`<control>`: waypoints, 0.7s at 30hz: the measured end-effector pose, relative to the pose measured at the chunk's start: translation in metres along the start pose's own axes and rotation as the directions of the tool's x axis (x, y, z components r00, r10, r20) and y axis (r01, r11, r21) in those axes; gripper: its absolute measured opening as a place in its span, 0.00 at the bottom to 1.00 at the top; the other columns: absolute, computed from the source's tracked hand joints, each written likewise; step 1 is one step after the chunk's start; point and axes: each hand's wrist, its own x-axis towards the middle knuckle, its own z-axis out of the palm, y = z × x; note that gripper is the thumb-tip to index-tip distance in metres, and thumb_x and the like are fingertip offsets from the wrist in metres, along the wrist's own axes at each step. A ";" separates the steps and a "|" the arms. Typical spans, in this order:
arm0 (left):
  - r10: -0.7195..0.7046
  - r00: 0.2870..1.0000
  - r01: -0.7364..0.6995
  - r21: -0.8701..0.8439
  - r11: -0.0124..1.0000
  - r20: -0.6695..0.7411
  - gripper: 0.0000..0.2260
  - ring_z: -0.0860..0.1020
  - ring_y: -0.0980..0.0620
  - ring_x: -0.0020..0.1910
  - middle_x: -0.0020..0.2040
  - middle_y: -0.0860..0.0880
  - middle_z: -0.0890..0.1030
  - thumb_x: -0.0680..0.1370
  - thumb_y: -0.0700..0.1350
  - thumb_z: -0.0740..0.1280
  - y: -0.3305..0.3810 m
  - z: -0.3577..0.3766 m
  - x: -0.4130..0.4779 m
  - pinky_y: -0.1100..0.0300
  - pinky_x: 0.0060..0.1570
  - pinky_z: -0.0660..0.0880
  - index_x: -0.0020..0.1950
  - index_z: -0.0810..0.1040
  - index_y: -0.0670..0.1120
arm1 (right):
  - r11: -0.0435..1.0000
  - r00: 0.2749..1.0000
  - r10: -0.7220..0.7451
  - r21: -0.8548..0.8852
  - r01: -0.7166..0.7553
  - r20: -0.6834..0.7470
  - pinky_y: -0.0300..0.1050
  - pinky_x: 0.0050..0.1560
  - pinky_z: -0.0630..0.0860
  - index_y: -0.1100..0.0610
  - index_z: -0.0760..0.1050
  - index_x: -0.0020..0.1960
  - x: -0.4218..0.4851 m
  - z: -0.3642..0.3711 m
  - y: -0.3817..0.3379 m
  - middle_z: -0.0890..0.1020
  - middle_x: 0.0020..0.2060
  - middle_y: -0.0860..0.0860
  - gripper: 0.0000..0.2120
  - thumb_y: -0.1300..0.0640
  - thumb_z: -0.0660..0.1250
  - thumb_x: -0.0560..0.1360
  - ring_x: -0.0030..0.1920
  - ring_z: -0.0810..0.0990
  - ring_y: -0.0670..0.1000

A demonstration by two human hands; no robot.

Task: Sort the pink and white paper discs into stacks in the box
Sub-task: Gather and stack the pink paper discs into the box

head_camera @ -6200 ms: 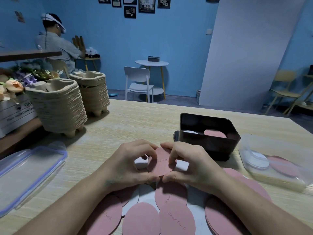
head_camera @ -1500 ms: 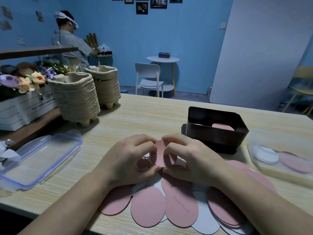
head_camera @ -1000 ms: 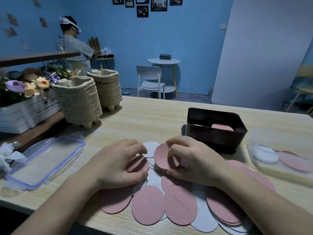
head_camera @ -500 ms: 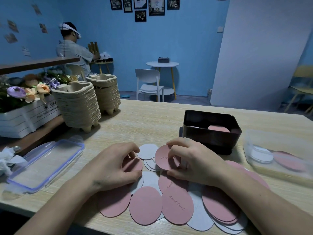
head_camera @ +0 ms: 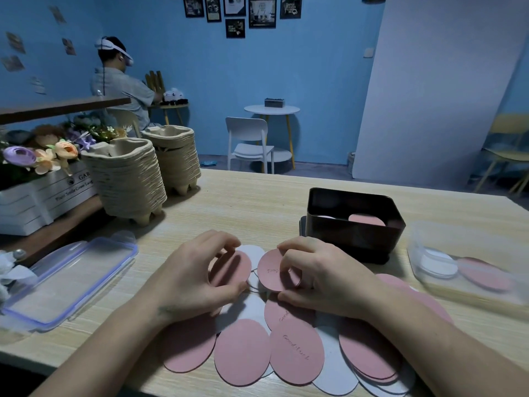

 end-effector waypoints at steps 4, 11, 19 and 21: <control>0.148 0.989 -0.148 0.005 0.989 0.005 0.26 0.77 0.63 0.54 0.56 0.58 0.80 0.70 0.58 0.75 0.012 0.007 0.015 0.69 0.54 0.73 0.65 0.78 0.49 | 1.000 1.000 0.009 0.022 -0.009 -0.001 0.49 0.56 0.80 0.51 0.75 0.54 0.001 0.003 0.004 0.80 0.60 0.51 0.20 0.37 0.71 0.73 0.60 0.80 0.53; 0.231 0.972 -0.230 0.036 0.973 -0.037 0.23 0.75 0.62 0.50 0.53 0.58 0.79 0.72 0.58 0.75 0.012 0.022 0.015 0.65 0.52 0.72 0.63 0.77 0.48 | 0.998 1.000 -0.016 0.063 0.017 -0.012 0.49 0.58 0.79 0.50 0.73 0.65 0.002 0.007 0.003 0.78 0.61 0.49 0.24 0.40 0.74 0.76 0.59 0.79 0.51; 0.287 0.957 -0.287 -0.001 0.958 -0.034 0.23 0.78 0.54 0.67 0.66 0.49 0.80 0.73 0.59 0.76 0.011 0.027 0.012 0.59 0.60 0.78 0.61 0.77 0.47 | 0.998 0.999 -0.039 0.052 0.039 0.003 0.50 0.55 0.80 0.52 0.75 0.57 0.005 0.010 0.000 0.76 0.65 0.50 0.18 0.39 0.71 0.78 0.58 0.81 0.53; 0.261 0.964 -0.263 -0.032 0.964 -0.041 0.23 0.77 0.57 0.67 0.67 0.51 0.80 0.73 0.60 0.76 0.006 0.023 0.009 0.61 0.61 0.76 0.60 0.77 0.49 | 0.998 0.999 -0.032 0.048 0.033 -0.012 0.49 0.55 0.80 0.52 0.76 0.56 0.005 0.009 0.001 0.77 0.64 0.51 0.18 0.39 0.71 0.78 0.58 0.81 0.53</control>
